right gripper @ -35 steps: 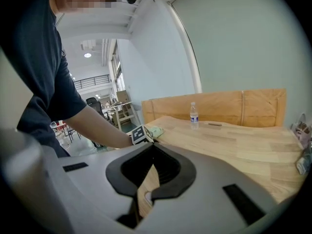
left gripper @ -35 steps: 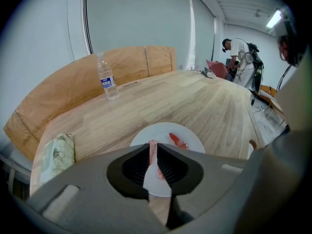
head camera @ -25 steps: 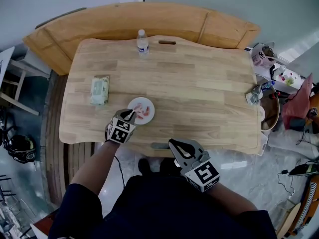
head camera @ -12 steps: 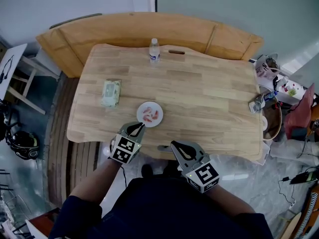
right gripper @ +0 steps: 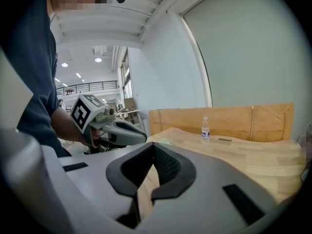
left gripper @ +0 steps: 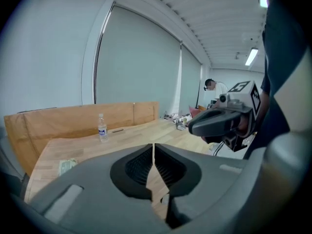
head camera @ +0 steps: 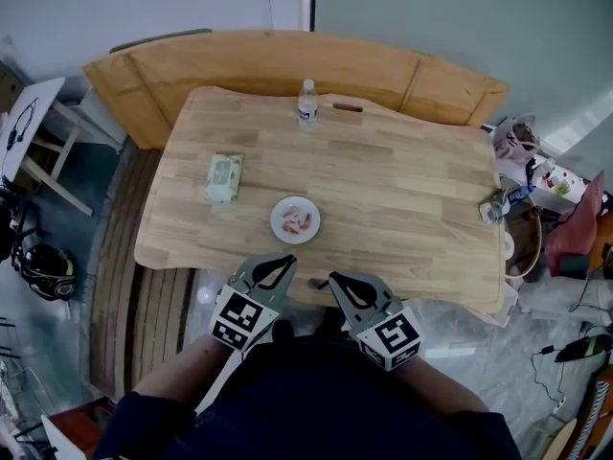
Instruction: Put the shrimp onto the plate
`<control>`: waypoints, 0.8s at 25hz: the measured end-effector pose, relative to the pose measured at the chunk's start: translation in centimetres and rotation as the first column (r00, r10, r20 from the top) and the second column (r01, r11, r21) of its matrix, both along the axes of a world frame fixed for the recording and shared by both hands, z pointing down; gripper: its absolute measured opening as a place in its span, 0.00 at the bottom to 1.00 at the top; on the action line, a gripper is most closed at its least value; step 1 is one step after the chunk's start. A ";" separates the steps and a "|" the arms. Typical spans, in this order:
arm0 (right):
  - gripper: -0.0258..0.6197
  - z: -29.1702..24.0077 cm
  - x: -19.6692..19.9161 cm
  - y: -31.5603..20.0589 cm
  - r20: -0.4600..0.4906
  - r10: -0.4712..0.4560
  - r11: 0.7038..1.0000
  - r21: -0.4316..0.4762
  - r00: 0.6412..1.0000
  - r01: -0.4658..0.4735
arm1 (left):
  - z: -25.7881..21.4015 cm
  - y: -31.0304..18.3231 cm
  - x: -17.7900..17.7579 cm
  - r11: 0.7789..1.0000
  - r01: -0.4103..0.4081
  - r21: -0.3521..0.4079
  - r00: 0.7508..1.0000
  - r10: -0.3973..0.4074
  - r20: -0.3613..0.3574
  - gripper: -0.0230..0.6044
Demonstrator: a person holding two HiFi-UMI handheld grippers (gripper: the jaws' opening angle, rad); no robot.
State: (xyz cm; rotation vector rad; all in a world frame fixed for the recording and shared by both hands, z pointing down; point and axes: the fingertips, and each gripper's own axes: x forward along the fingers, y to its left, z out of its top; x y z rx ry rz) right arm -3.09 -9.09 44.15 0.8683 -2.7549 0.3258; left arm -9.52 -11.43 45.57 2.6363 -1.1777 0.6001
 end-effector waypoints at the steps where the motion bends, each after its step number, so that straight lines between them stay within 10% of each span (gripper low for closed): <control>1: 0.06 -0.1 -0.1 0.1 0.000 -0.001 1.000 0.002 1.000 0.001 | -0.6 0.4 0.2 1.000 0.003 0.007 1.000 -0.002 -0.016 0.07; 20: 0.05 -0.6 -1.1 1.9 0.010 -0.062 0.998 0.018 0.998 0.062 | -3.5 4.0 2.5 0.999 0.013 0.050 0.991 -0.006 -0.133 0.04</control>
